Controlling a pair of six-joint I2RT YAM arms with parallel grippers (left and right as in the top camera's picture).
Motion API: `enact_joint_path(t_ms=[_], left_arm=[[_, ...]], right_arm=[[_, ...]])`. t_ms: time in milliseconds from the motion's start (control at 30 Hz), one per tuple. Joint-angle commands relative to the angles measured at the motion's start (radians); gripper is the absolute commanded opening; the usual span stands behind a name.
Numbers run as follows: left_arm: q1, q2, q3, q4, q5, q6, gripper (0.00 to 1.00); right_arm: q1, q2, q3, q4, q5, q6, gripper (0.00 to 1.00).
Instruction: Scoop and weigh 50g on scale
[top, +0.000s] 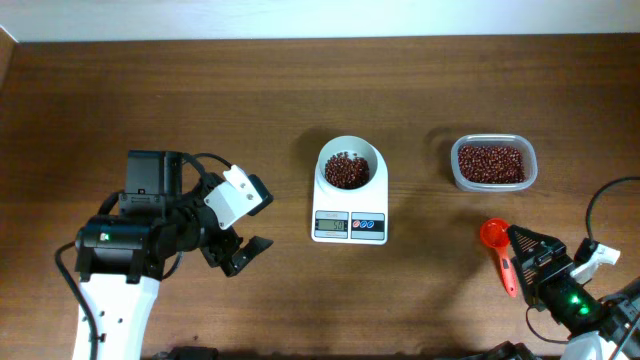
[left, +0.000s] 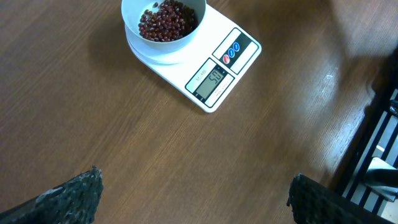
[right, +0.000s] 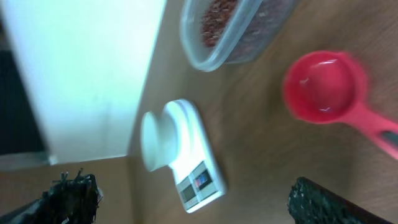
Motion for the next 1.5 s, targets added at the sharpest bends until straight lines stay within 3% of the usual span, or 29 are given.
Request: enact_joint_path(t_ms=[0, 133, 333, 433, 567, 733, 900, 1233, 1467], left_arm=[[0.005, -0.003, 0.008, -0.001, 0.017, 0.013, 0.99], [0.005, -0.003, 0.008, -0.001, 0.017, 0.013, 0.99], [0.005, -0.003, 0.008, -0.001, 0.017, 0.013, 0.99], [0.005, -0.003, 0.008, -0.002, 0.017, 0.013, 0.99], [0.005, -0.003, 0.008, -0.001, 0.017, 0.013, 0.99], [0.005, -0.003, 0.008, -0.001, 0.017, 0.013, 0.99], [0.005, -0.003, 0.008, -0.001, 0.017, 0.013, 0.99], [0.005, -0.003, 0.008, -0.001, 0.017, 0.013, 0.99], [0.005, -0.003, 0.008, -0.001, 0.017, 0.013, 0.99]], right_arm=[[-0.001, -0.006, 0.021, -0.011, -0.056, -0.016, 0.99], [-0.001, -0.004, 0.021, -0.044, 0.248, -0.015, 1.00], [0.062, 0.020, 0.020, -0.087, 0.352, -0.015, 0.99], [0.211, 0.024, 0.020, 0.040, 0.354, -0.016, 0.99], [0.559, -0.008, 0.020, 0.365, 0.480, -0.015, 0.99], [0.825, -0.186, 0.020, 0.420, 0.752, -0.015, 0.99], [0.898, -0.345, 0.019, 0.429, 0.823, -0.016, 0.99], [0.914, -0.430, 0.004, 0.447, 0.806, -0.088, 0.99], [0.936, -0.722, -0.132, 0.513, 0.908, -0.089, 0.99]])
